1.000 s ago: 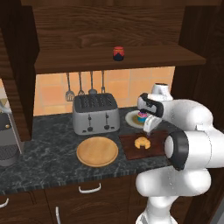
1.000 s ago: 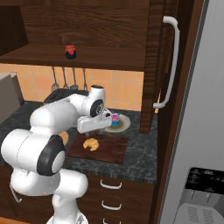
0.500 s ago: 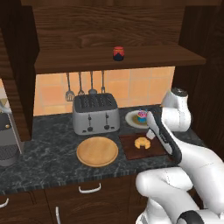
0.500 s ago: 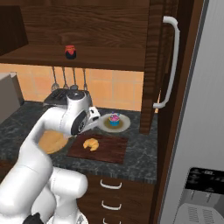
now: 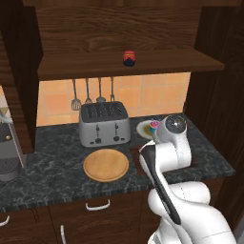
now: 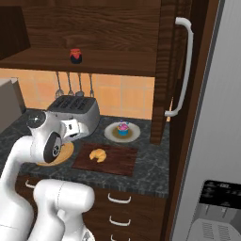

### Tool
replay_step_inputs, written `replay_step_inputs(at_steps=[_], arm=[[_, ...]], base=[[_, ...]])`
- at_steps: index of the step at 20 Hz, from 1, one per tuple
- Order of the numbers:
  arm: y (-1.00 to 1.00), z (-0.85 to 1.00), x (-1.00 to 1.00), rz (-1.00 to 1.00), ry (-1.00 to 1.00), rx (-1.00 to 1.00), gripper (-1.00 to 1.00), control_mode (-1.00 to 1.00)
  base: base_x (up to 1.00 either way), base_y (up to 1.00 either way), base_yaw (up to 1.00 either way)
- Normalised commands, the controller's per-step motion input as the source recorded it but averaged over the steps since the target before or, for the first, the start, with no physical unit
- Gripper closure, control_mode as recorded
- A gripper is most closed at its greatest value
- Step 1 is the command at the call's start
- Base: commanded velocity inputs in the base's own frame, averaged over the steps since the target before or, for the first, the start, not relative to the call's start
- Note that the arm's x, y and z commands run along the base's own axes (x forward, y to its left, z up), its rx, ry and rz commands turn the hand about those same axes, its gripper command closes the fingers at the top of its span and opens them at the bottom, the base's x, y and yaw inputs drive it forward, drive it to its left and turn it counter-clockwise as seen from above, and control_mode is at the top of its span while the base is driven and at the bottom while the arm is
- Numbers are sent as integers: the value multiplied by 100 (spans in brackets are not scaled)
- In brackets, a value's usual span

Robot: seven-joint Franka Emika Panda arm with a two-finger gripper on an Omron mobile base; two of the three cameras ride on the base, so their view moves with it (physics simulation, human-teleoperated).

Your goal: From the different types of pastries on the counter, select a croissant and place it on the cutting board. Then retrieve a jar of jam from the cabinet and place it alongside the croissant on the cutting board.

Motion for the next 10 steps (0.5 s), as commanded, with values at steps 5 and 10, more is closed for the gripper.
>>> replay_step_inputs(at_steps=[5, 10], arm=[[36, 65, 0, -37, -5, -2, -100, -100], [2, 26, 0, -16, -2, 0, -100, -100]], base=[[0, 0, 0], [0, 0, 0]])
